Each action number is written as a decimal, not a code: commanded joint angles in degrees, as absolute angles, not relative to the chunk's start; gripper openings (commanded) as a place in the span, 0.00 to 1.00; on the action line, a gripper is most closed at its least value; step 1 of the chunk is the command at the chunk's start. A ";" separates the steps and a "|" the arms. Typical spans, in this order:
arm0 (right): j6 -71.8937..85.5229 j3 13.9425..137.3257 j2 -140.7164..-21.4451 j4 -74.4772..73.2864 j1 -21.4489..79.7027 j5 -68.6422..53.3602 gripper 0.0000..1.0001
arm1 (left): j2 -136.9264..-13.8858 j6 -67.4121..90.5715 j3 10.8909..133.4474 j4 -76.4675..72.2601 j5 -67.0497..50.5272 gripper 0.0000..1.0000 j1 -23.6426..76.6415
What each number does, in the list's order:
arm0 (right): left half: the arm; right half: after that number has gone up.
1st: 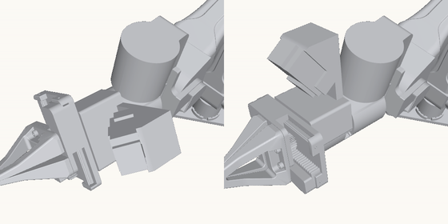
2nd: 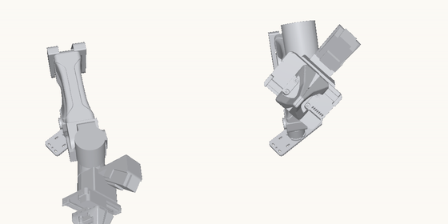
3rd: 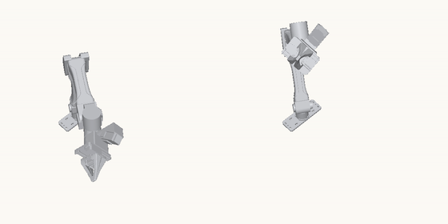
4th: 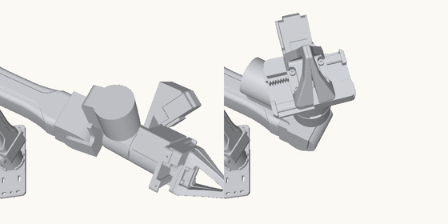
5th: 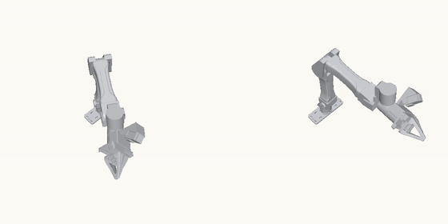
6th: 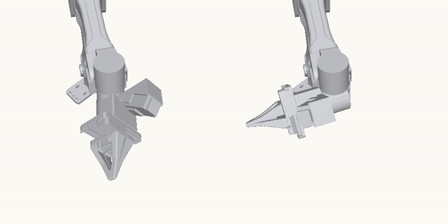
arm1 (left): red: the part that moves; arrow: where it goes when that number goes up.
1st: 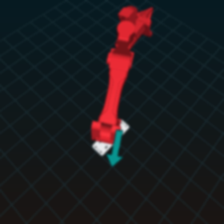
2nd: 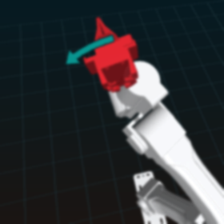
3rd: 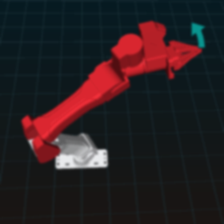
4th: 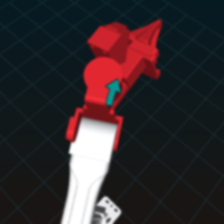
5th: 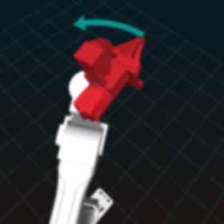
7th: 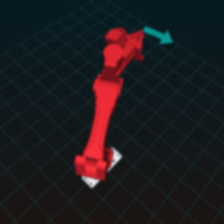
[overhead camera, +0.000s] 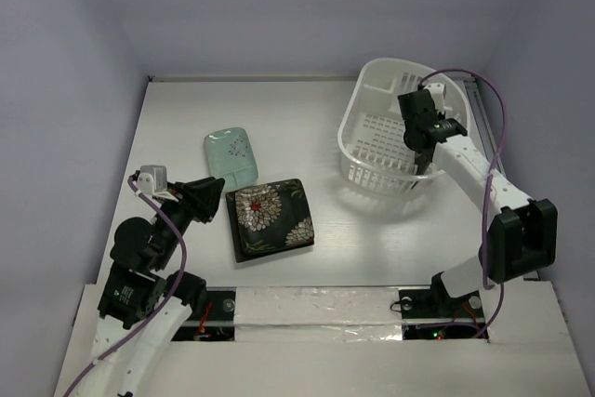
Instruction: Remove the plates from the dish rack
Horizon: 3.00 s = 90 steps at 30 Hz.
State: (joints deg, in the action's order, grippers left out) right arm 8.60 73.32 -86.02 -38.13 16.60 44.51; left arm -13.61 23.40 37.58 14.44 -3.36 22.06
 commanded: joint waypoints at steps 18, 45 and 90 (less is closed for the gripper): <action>3.60 72.16 -67.77 -23.29 19.95 56.17 0.00 | -14.24 23.56 37.79 12.48 -3.43 0.26 22.32; 31.19 62.67 -66.16 -0.03 54.92 12.31 0.00 | -16.79 23.64 37.62 12.04 -3.69 0.43 20.74; 67.50 41.13 -82.44 28.13 62.67 23.73 0.10 | -16.00 23.91 37.53 12.22 -3.43 0.46 20.74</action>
